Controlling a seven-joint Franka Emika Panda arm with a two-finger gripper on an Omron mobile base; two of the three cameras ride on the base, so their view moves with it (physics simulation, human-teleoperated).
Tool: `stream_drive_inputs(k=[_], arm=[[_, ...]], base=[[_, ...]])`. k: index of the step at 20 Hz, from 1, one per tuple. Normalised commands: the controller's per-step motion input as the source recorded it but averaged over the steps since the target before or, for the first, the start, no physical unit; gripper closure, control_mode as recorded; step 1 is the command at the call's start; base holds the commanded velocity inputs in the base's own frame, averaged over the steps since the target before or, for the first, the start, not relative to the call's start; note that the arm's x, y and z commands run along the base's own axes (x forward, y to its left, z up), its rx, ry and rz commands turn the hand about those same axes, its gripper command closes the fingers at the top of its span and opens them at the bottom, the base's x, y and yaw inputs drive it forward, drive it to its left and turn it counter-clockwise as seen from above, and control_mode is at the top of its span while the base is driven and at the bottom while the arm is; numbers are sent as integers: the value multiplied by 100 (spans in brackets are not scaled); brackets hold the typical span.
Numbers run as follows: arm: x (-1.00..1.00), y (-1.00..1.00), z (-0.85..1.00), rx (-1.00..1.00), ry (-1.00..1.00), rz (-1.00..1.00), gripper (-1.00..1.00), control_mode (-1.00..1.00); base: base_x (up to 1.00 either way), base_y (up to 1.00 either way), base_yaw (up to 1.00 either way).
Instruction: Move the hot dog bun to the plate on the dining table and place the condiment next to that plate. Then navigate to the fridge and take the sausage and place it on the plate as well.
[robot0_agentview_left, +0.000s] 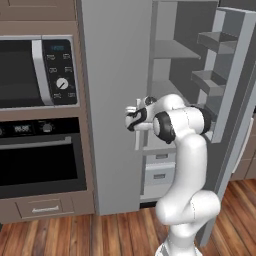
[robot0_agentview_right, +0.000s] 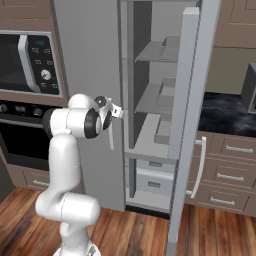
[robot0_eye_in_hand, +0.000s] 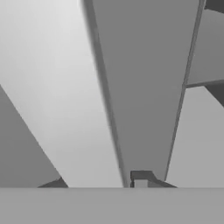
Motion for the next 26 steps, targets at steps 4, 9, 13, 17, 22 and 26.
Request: stream_drive_inputs(k=[4, 9, 13, 17, 22, 26], arm=[[-35, 52, -6, 0, -1, 1, 100, -100], [-96, 64, -10, 0, -11, 6, 100, -100], [-100, 76, -3, 0, -12, 3, 100, -100], [-94, 86, 0, 0, -5, 0, 100, -100], [-57, 68, 16, 0, 0, -6, -100, -100], [-45, -9, 58, 0, 6, -29, -100, -100]], base=[[0, 0, 0], [0, 0, 0], [0, 0, 0], [0, 0, 0], [0, 0, 0], [0, 0, 0]])
